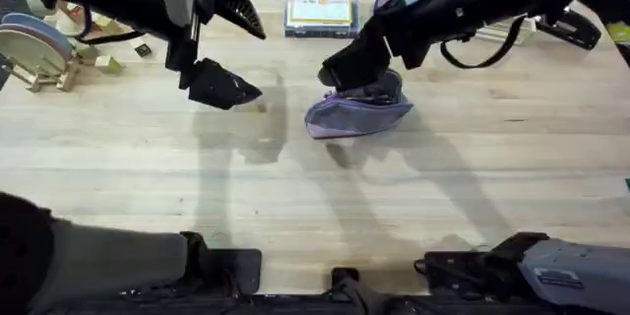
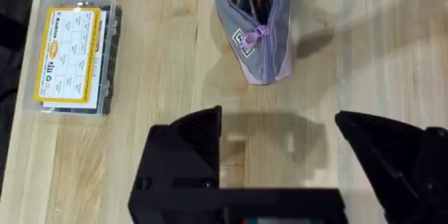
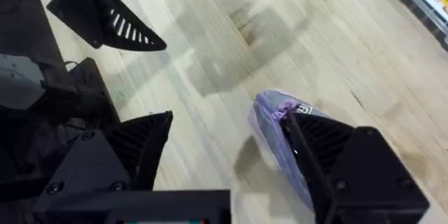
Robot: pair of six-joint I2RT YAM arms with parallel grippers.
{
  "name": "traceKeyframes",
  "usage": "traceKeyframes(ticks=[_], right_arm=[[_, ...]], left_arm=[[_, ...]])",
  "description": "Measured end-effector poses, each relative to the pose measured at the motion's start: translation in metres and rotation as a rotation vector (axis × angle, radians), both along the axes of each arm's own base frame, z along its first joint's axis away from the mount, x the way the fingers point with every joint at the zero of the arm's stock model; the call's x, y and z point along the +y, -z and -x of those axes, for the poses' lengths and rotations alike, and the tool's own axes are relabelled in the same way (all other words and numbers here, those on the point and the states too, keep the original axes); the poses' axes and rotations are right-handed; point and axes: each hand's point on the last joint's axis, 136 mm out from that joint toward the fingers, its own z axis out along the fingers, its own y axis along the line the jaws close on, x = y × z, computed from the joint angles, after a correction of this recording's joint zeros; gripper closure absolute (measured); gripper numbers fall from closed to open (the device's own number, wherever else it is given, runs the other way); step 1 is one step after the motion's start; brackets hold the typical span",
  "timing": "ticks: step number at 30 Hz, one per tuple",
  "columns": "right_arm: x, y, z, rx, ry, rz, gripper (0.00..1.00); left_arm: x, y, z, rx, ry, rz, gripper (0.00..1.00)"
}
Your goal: Unzip the bag, pick up the pens from the table one at a time and place them inside, then zip the bag closed.
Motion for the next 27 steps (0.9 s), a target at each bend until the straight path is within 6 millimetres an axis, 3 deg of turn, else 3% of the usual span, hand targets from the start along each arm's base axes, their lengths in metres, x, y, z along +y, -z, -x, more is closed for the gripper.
traceKeyframes(ticks=[11, 21, 27], right_arm=[[0.003, 0.004, -0.006, 0.001, 0.0, 0.0, 0.004], [0.011, 0.045, -0.021, 0.109, 0.014, 0.045, 0.004], [0.012, 0.047, -0.023, 0.113, 0.015, 0.045, 0.004]], left_arm=[[0.0, 0.0, 0.0, 0.0, 0.0, 0.0, 0.007], [0.0, 0.0, 0.0, 0.0, 0.0, 0.0, 0.007], [0.0, 0.0, 0.0, 0.0, 0.0, 0.0, 0.007]])
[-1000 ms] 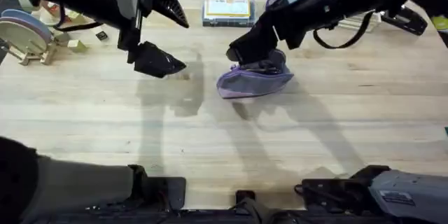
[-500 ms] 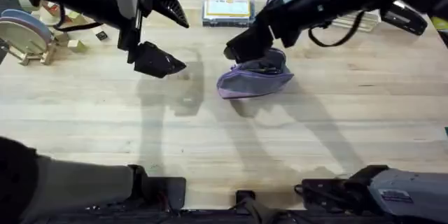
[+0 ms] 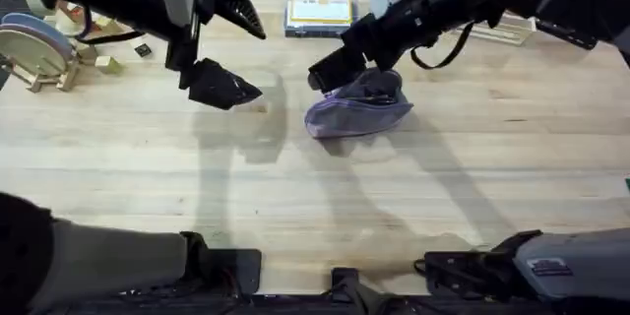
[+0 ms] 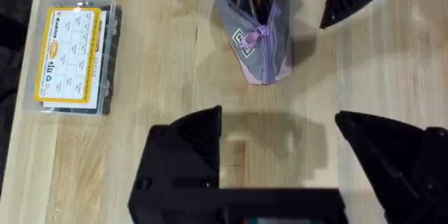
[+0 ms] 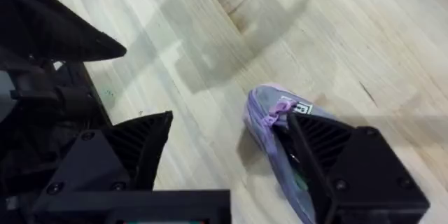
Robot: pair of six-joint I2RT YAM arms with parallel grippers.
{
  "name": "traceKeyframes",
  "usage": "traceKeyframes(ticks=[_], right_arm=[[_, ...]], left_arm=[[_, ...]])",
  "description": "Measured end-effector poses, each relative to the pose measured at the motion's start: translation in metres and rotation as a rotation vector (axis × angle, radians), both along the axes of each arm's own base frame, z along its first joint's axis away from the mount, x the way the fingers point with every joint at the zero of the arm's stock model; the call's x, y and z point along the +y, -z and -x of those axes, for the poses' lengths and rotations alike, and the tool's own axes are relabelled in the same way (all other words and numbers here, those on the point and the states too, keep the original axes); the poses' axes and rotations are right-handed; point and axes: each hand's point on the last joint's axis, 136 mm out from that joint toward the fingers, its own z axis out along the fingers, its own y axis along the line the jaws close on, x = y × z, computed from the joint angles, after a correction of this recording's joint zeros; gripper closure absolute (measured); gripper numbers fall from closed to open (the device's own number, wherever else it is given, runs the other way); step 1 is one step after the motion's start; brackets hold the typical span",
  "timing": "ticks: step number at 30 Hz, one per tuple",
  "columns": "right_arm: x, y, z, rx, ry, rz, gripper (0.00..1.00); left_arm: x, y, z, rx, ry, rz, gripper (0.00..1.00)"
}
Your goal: Unzip the bag, pick up the pens from the table one at a time and place them inside, then zip the bag closed.
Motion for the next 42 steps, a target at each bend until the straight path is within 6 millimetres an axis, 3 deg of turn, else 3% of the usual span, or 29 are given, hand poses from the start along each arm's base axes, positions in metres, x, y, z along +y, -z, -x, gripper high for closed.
traceKeyframes(ticks=[5, 17, 31, 42], right_arm=[[0.002, 0.006, -0.004, 0.006, 0.0, 0.003, 0.004], [0.007, 0.054, -0.014, 0.108, 0.0, 0.055, 0.004], [0.01, 0.082, -0.02, 0.155, 0.0, 0.08, 0.004], [0.006, 0.098, -0.012, 0.225, 0.0, 0.116, 0.005]], left_arm=[[0.0, 0.0, 0.0, 0.0, 0.0, 0.0, 0.007], [0.0, 0.0, 0.0, 0.0, 0.0, 0.0, 0.007], [0.0, 0.0, 0.0, 0.0, 0.0, 0.0, 0.007], [0.0, 0.0, 0.0, 0.0, 0.0, 0.0, 0.007]])
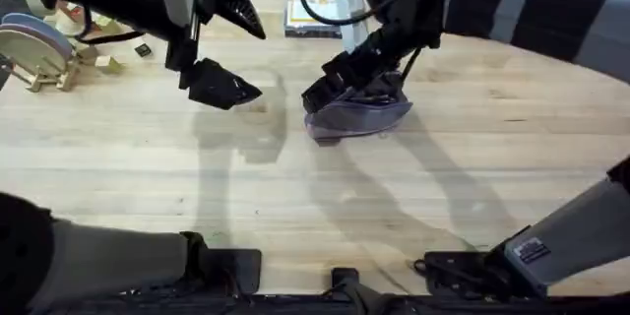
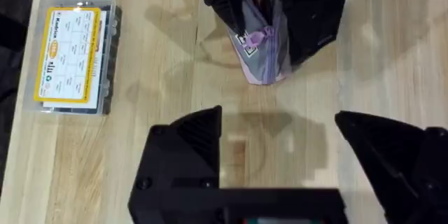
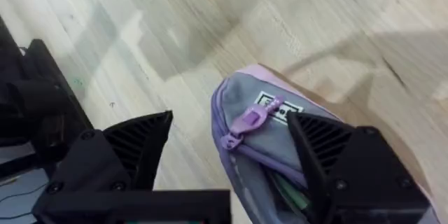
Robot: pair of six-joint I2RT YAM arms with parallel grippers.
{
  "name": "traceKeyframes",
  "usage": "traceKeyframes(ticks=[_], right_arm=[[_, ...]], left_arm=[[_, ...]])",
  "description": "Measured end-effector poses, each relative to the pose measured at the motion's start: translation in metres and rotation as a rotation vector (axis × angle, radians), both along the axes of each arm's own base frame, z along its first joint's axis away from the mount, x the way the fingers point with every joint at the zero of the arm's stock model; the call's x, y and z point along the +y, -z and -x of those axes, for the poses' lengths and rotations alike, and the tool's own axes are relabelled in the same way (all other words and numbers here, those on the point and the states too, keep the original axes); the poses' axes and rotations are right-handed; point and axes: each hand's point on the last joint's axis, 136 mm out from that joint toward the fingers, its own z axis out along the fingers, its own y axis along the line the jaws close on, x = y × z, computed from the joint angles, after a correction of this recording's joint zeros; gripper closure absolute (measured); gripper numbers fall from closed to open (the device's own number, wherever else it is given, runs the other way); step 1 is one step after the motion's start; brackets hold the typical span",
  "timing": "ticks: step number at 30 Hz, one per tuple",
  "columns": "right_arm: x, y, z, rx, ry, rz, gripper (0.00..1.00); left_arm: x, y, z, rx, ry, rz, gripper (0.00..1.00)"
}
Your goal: Unzip the bag, pick up the pens from the table one at a time and place them inside, then zip the bag closed.
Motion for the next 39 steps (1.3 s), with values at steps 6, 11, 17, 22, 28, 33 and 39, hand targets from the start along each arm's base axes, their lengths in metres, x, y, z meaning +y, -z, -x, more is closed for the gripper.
traceKeyframes(ticks=[6, 11, 17, 22, 28, 33, 39], right_arm=[[-0.001, 0.0, 0.007, 0.033, -0.004, 0.0, 0.004], [0.005, -0.005, 0.014, 0.067, -0.022, -0.048, 0.005], [0.012, -0.011, 0.02, 0.099, -0.04, -0.102, 0.007], [0.014, -0.013, 0.022, 0.107, -0.045, -0.118, 0.119], [0.014, -0.014, 0.022, 0.109, -0.045, -0.121, 0.332], [0.013, -0.014, 0.021, 0.108, -0.043, -0.121, 0.486], [0.013, -0.014, 0.02, 0.107, -0.041, -0.121, 0.766]], left_arm=[[0.0, 0.0, 0.0, 0.0, 0.0, 0.0, 0.007], [0.0, 0.0, 0.0, 0.0, 0.0, 0.0, 0.007], [0.0, 0.0, 0.0, 0.0, 0.0, 0.0, 0.007], [0.0, 0.0, 0.0, 0.0, 0.0, 0.0, 0.008], [0.0, 0.0, 0.0, 0.0, 0.0, 0.0, 0.007], [0.0, 0.0, 0.0, 0.0, 0.0, 0.0, 0.008], [0.0, 0.0, 0.0, 0.0, 0.0, 0.0, 0.007]])
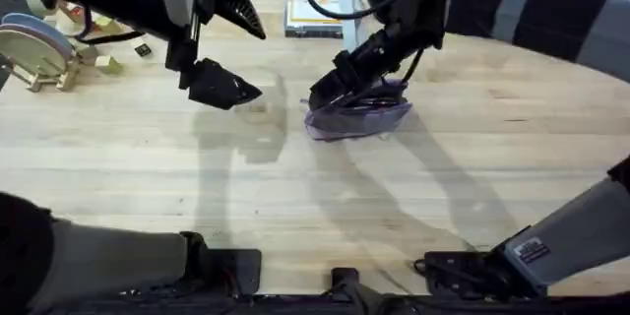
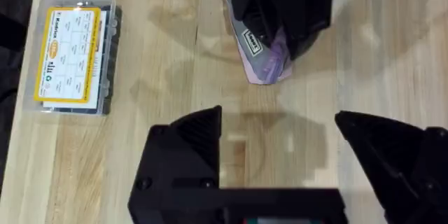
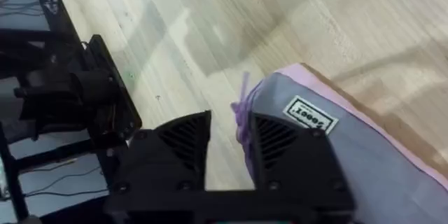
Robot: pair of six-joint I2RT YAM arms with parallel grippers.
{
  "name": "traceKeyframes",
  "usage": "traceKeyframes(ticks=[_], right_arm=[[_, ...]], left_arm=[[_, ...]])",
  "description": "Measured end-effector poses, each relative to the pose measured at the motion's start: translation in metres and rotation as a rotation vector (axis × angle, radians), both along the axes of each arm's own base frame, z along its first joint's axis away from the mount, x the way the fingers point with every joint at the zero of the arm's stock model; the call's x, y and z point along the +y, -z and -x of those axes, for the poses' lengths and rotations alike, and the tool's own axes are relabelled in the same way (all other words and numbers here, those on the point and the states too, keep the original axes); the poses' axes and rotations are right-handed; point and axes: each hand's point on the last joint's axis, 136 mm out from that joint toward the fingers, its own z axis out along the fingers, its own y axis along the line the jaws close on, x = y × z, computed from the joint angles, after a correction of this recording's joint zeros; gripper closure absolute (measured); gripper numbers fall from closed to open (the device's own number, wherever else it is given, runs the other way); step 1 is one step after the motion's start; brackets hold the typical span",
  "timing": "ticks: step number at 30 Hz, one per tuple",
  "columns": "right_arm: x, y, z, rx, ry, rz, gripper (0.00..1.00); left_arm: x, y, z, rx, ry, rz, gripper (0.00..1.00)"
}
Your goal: Unzip the bag, pick up the pens from the table one at a time and place them inside, then zip the bag closed.
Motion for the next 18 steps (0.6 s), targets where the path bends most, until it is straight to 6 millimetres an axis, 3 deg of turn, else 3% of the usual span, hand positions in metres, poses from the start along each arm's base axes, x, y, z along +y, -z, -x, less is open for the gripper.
traceKeyframes(ticks=[2, 3, 18], right_arm=[[-0.0001, 0.0, 0.0, 0.002, 0.002, 0.001, 0.939], [0.0, 0.0, 0.0001, 0.003, 0.002, 0.0, 0.968], [-0.0087, -0.0044, -0.0076, -0.002, 0.031, -0.011, 0.969]], left_arm=[[0.0, 0.0, 0.0, 0.0, 0.0, 0.0, 0.007], [0.0, 0.0001, 0.0, 0.0, 0.0, 0.0, 0.007], [0.0, 0.0, 0.0, 0.0, 0.0, 0.0, 0.007]])
